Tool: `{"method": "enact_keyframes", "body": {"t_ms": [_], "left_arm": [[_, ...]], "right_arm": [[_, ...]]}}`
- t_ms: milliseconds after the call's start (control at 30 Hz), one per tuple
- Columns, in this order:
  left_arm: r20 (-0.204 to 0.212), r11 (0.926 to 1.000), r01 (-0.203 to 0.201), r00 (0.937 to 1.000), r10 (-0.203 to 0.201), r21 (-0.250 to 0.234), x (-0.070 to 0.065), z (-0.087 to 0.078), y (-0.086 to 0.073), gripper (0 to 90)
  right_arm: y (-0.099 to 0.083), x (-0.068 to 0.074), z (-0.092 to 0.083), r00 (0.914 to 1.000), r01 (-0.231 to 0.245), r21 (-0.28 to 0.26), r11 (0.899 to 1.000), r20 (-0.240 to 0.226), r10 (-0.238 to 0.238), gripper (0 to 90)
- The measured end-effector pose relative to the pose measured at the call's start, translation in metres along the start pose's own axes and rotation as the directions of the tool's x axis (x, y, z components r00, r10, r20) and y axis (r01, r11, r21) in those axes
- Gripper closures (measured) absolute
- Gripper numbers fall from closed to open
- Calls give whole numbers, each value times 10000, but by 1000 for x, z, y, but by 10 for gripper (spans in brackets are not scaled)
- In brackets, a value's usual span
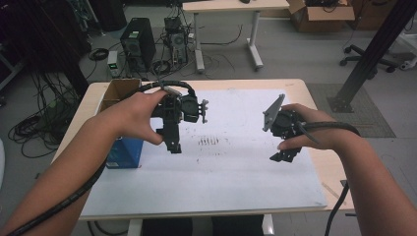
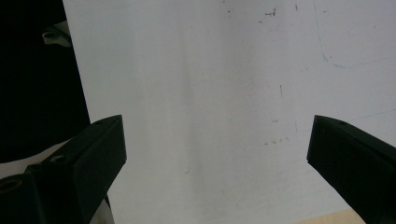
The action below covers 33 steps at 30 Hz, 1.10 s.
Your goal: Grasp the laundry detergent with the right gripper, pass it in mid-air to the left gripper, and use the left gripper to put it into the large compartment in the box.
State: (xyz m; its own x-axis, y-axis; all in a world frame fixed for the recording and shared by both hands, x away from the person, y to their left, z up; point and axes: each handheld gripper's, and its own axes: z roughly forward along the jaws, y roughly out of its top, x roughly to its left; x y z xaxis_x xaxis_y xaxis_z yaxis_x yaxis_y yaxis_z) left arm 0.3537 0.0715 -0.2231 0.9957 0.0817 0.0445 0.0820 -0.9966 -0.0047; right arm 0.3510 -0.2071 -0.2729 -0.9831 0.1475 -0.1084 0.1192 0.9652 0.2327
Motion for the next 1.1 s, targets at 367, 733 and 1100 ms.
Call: {"method": "enact_keyframes", "body": {"t_ms": [367, 733, 1100], "left_arm": [[59, 9995, 279, 9996, -278, -160, 3, 0, -5, 2], [36, 9994, 351, 9994, -351, -70, -3, -2, -10, 2], [40, 9985, 458, 9989, -457, -291, -3, -1, -19, 2]], "right_arm": [[2, -7, 3, 9999, 132, 104, 9999, -51, -131, 46], [10, -6, 5, 9998, 171, 27, 9999, -46, -171, 46], [19, -4, 4, 9997, 249, 111, 9996, -49, -248, 46]]}}
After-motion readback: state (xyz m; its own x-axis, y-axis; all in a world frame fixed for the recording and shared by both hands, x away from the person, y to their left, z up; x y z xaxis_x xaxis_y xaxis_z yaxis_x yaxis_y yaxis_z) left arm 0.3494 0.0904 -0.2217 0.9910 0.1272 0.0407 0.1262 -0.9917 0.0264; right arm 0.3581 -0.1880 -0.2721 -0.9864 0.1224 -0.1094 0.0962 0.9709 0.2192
